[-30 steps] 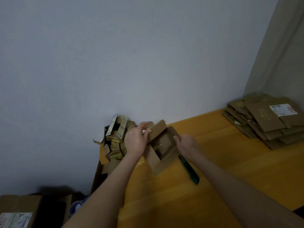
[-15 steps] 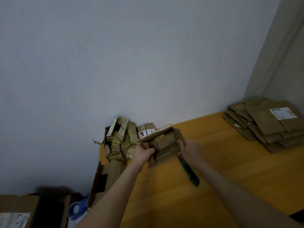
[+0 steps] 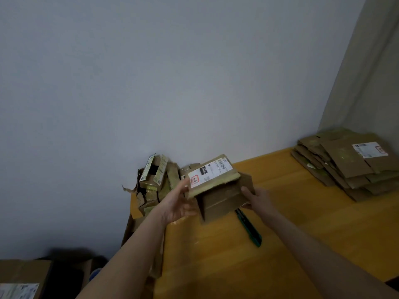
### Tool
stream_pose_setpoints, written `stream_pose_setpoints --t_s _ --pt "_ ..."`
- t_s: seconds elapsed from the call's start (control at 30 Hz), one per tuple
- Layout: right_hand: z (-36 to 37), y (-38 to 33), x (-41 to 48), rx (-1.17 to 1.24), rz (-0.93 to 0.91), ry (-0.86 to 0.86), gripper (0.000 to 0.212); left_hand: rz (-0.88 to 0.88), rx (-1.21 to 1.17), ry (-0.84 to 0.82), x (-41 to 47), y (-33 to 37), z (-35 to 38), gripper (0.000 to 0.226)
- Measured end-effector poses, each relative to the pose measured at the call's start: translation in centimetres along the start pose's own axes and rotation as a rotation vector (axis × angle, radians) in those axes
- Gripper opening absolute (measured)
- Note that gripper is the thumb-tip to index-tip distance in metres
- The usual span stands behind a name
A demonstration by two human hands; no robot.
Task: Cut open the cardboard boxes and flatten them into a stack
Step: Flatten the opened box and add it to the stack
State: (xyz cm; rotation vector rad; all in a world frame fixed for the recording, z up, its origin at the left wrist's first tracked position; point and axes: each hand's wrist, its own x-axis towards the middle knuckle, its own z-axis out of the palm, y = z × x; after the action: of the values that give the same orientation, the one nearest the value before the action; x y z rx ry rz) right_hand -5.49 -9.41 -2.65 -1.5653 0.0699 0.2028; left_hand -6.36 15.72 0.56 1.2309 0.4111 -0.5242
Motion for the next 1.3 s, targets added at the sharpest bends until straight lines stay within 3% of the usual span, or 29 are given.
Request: stream_pose_setpoints --t_s 0.1,0.23,0.37,0.47,0.57,0.67,0.77,1.0,1.07,1.2,1.3 --pt "-0.6 0.2 0.0 -0.006 0.102 -0.115 0.032 -0.019 0.027 0.075 0.1 -0.3 -0.1 0.037" --pt "-2.7 -0.1 -0.1 -0.050 0.282 -0.357 0.053 0.130 -0.008 0.153 0.4 -0.3 -0.8 0.048" --pt "-2.0 -0.3 0.6 -0.036 0.271 -0.230 0.084 0.231 0.110 0.058 0.3 0.0 0.0 0.071" --pt "-0.8 -0.6 0.9 0.066 0.286 -0.242 0.075 0.293 0.324 -0.016 0.4 -0.1 0.6 0.089" --pt "-0.8 -0.7 1.3 0.189 0.307 -0.151 0.065 0.382 0.545 -0.033 0.5 -0.2 0.5 0.095" --pt "-1.0 -0.8 1.8 0.266 0.348 -0.071 0.046 0.586 0.834 0.066 0.4 -0.6 0.3 0.093" --pt "-1.0 -1.4 2.1 0.256 0.373 -0.056 0.022 0.720 0.962 0.135 0.5 -1.0 0.3 0.093" --pt "-1.0 -1.9 1.7 0.215 0.416 -0.386 0.062 0.630 0.833 0.211 0.3 -1.4 -0.3 0.094" --pt "-0.2 -1.7 1.9 0.177 0.385 -0.306 0.072 0.598 0.882 0.101 0.2 -1.3 -0.1 0.098" --pt "0.1 -0.9 2.1 0.197 0.369 -0.162 0.083 0.336 0.839 -0.210 -0.5 -0.2 0.3 0.111" --pt "0.3 -0.7 1.8 0.207 0.383 -0.140 0.080 0.205 0.645 -0.281 -0.8 0.5 0.1 0.094"
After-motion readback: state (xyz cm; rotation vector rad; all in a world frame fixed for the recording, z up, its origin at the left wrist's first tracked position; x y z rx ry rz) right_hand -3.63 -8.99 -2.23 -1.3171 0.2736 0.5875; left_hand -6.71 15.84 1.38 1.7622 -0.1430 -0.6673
